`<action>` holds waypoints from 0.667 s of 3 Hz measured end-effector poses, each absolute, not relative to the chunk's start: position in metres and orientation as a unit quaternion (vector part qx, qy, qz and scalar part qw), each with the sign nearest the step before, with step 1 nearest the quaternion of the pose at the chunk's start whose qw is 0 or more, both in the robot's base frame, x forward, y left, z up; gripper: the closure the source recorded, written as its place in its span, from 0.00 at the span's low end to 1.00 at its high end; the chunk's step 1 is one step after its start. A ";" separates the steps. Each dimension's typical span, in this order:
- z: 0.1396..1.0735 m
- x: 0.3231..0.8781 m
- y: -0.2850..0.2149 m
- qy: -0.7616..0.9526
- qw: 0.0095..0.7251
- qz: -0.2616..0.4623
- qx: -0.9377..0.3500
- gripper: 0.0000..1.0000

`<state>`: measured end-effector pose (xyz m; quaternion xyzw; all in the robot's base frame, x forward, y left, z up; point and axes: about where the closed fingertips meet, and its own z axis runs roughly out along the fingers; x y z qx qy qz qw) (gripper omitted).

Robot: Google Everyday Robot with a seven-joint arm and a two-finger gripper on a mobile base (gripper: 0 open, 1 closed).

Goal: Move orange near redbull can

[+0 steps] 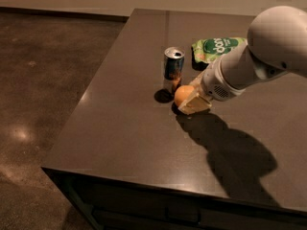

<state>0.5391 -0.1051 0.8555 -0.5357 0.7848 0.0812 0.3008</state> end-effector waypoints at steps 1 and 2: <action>0.856 0.539 -0.104 0.784 0.301 0.081 -0.537 0.00; 0.856 0.539 -0.104 0.784 0.301 0.081 -0.537 0.00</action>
Offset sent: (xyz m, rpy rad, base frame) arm -0.0005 0.0011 0.0004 -0.0008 -0.0006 0.0021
